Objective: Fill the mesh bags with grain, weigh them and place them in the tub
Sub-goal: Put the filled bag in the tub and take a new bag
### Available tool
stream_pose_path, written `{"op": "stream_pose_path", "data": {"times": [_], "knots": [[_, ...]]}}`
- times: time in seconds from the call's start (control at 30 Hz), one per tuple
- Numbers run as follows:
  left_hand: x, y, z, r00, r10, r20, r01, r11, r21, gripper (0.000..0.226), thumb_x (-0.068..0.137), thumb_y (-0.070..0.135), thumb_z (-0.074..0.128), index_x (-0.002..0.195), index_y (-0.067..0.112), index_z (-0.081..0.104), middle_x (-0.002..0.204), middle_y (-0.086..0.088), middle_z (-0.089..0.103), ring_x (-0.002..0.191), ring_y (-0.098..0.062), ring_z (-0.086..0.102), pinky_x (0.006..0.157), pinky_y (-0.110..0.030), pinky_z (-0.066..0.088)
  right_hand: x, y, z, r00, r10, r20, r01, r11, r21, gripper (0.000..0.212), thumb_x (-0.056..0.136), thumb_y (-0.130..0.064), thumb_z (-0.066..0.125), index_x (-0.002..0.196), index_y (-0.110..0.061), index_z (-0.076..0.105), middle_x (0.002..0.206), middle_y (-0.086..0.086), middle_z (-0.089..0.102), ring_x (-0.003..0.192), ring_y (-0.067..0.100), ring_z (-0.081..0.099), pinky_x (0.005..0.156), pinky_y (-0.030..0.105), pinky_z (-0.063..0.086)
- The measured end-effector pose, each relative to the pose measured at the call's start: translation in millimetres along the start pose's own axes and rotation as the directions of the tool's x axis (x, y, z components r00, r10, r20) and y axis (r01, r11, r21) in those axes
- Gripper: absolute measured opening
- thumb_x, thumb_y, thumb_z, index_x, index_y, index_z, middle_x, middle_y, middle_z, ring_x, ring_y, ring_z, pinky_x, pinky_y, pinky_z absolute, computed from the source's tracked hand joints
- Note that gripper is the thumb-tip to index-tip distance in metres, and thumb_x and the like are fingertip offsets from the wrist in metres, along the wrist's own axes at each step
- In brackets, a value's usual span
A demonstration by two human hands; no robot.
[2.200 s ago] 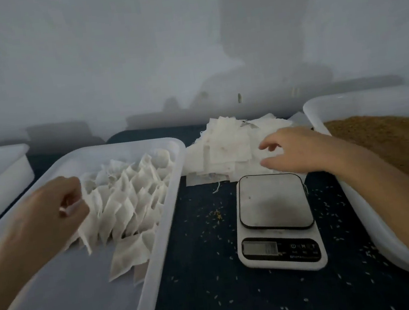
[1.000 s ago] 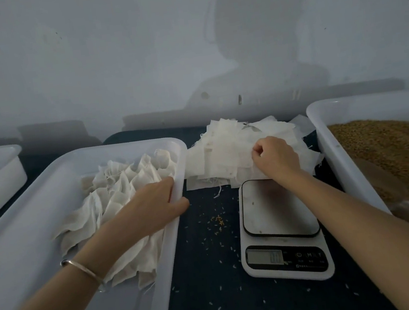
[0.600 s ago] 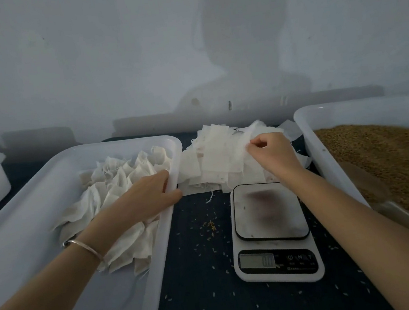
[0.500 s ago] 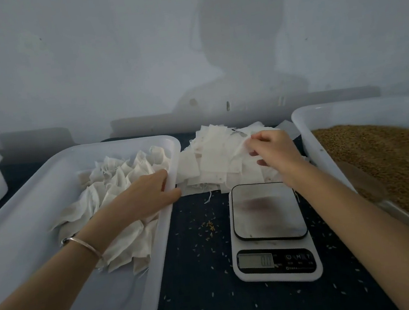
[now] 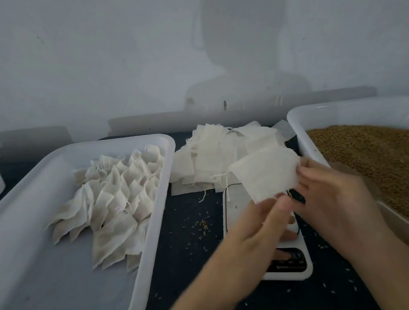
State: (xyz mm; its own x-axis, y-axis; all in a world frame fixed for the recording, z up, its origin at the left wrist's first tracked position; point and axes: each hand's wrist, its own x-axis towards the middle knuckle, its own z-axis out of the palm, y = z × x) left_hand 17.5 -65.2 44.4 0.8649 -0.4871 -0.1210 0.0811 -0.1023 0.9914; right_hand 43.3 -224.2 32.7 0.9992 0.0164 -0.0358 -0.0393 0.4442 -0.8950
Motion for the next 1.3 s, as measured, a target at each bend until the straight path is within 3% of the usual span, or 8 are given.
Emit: {"op": "stream_pose_path", "data": {"times": [0.23, 0.43, 0.53, 0.57, 0.73, 1.0, 1.13, 1.3], "knots": [[22.2, -33.7, 22.0, 0.957, -0.015, -0.288, -0.155, 0.815, -0.558, 0.035, 0.09, 0.033, 0.053, 0.104, 0.009, 0.074, 0.107, -0.016, 0.07, 0.095, -0.024, 0.069, 0.073, -0.025, 0.056, -24.5, 28.2, -9.0, 0.994, -0.061, -0.096, 0.039, 0.976, -0.215, 0.021, 0.077, -0.016, 0.053, 0.068, -0.018, 0.072, 0.078, 0.003, 0.067, 0.081, 0.016, 0.062, 0.073, 0.031, 0.047], [34.2, -38.6, 8.0, 0.956, -0.146, -0.255, -0.016, 0.841, -0.541, 0.046, 0.08, 0.051, 0.053, 0.099, 0.016, 0.077, 0.104, -0.009, 0.074, 0.097, -0.022, 0.07, 0.071, -0.029, 0.058, -25.2, 45.3, -17.3, 0.981, 0.03, -0.191, -0.091, 0.942, -0.323, 0.037, 0.094, -0.009, 0.04, 0.092, -0.019, 0.075, 0.096, 0.009, 0.071, 0.096, 0.026, 0.064, 0.083, 0.048, 0.053], [37.6, -40.2, -2.2, 0.947, -0.212, -0.24, 0.069, 0.868, -0.492, 0.045, 0.075, 0.054, 0.056, 0.09, 0.018, 0.078, 0.094, -0.007, 0.075, 0.085, -0.018, 0.072, 0.065, -0.029, 0.057, -25.4, 45.8, -21.9, 0.965, 0.046, -0.257, -0.156, 0.891, -0.426, 0.032, 0.099, -0.012, 0.037, 0.081, 0.005, 0.056, 0.098, 0.033, 0.052, 0.091, 0.047, 0.049, 0.096, 0.061, 0.032], [37.6, -41.9, -5.7, 0.949, -0.206, -0.24, 0.083, 0.894, -0.441, 0.039, 0.08, 0.051, 0.057, 0.092, 0.019, 0.077, 0.094, -0.006, 0.075, 0.084, -0.017, 0.072, 0.065, -0.028, 0.057, -25.2, 44.4, -22.8, 0.963, 0.05, -0.267, -0.171, 0.876, -0.452, 0.032, 0.099, -0.013, 0.037, 0.079, 0.008, 0.05, 0.086, 0.033, 0.047, 0.074, 0.044, 0.044, 0.074, 0.028, 0.026], [27.9, -45.9, -19.9, 0.983, -0.093, -0.158, 0.056, 0.972, -0.228, 0.033, 0.088, 0.044, 0.055, 0.098, 0.02, 0.075, 0.091, -0.009, 0.073, 0.081, -0.02, 0.066, 0.08, -0.037, 0.052, -16.1, 35.1, -22.2, 0.954, 0.068, -0.292, -0.237, 0.768, -0.595, 0.029, 0.099, -0.02, 0.037, 0.071, -0.012, 0.036, 0.07, 0.01, 0.036, 0.061, 0.017, 0.036, 0.06, 0.033, 0.021], [19.3, -46.5, -31.7, 0.991, -0.12, -0.065, 0.093, 0.943, -0.321, 0.032, 0.097, 0.028, 0.049, 0.085, 0.006, 0.069, 0.063, -0.007, 0.061, 0.052, -0.014, 0.054, 0.053, -0.02, 0.048, -8.0, 33.4, -16.3, 0.977, -0.038, -0.21, -0.136, 0.647, -0.751, 0.034, 0.097, -0.021, 0.041, 0.067, -0.008, 0.032, 0.066, 0.006, 0.034, 0.048, 0.011, 0.032, 0.057, 0.03, 0.025], [22.2, -48.0, -28.2, 0.985, -0.121, -0.125, 0.068, 0.929, -0.365, 0.034, 0.075, 0.035, 0.067, 0.086, 0.004, 0.07, 0.079, -0.011, 0.06, 0.067, -0.014, 0.058, 0.062, -0.023, 0.051, -6.7, 39.8, -10.5, 0.981, -0.167, -0.101, -0.012, 0.464, -0.886, 0.005, 0.092, -0.021, 0.052, 0.089, -0.021, 0.049, 0.092, -0.008, 0.047, 0.075, -0.001, 0.047, 0.066, 0.021, 0.037], [22.2, -51.2, -18.5, 0.959, -0.065, -0.274, -0.032, 0.942, -0.334, 0.033, 0.071, 0.039, 0.069, 0.089, 0.012, 0.077, 0.094, -0.013, 0.073, 0.086, -0.025, 0.065, 0.091, -0.046, 0.051, -19.8, 45.6, 3.1, 0.863, -0.5, 0.074, 0.246, 0.287, -0.926, 0.016, 0.091, -0.018, 0.055, 0.106, -0.018, 0.056, 0.106, -0.007, 0.052, 0.097, -0.001, 0.048, 0.083, 0.004, 0.036]]}}
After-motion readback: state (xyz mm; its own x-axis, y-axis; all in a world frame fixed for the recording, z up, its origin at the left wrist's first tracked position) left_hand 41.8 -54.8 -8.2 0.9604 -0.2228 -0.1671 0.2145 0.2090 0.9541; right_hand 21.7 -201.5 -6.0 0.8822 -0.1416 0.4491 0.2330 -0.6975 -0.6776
